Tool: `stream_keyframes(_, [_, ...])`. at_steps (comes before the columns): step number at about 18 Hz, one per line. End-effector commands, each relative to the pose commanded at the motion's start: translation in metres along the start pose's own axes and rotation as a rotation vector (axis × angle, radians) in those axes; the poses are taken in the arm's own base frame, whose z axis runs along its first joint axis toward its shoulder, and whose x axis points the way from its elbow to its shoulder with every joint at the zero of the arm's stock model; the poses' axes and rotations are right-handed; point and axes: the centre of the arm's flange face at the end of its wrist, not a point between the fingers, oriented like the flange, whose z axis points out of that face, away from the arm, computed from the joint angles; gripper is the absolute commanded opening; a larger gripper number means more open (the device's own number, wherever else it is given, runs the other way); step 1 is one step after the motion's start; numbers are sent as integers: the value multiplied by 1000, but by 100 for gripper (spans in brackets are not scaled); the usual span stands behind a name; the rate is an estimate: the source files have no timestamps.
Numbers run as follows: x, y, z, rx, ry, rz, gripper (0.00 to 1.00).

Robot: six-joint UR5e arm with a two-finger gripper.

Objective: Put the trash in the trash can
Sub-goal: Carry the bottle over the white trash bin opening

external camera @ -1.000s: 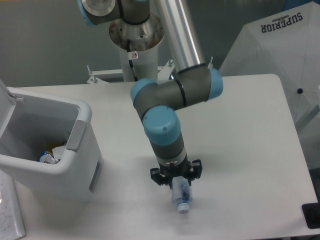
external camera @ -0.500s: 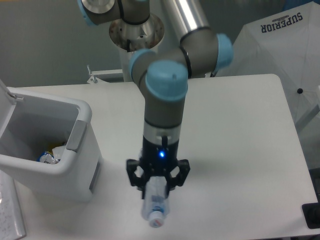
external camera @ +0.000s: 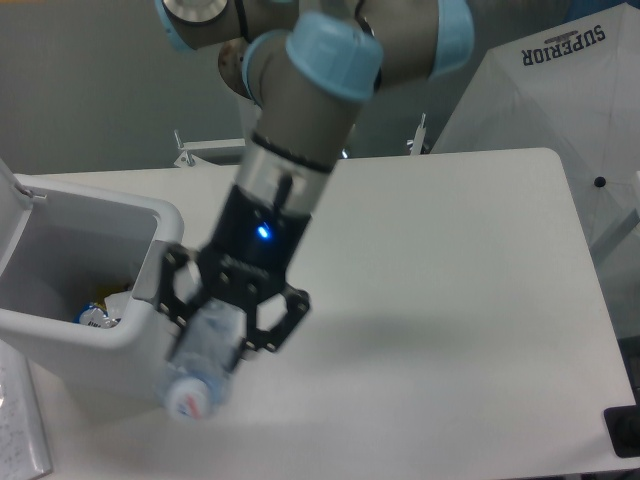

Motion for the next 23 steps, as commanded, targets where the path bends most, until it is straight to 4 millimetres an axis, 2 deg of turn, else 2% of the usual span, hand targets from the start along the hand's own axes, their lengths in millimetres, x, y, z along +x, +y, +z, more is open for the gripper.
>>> stream_keyframes(3, [15, -5, -7, 28, 42, 24, 45])
stream_keyframes(5, [33, -6, -5, 27, 62, 41, 45])
stream_keyframes(9, [64, -1, 12, 4, 105, 64, 45])
stream_keyframes(12, [78, 12, 32, -28, 136, 67, 46])
stream_keyframes(16, [88, 30, 44, -60, 158, 56, 47])
stream_keyframes(21, [81, 60, 59, -71, 163, 56, 53])
stream_keyframes(22, [80, 63, 60, -71, 163, 59, 59])
stream_keyframes(23, [79, 66, 61, -71, 162, 70, 69])
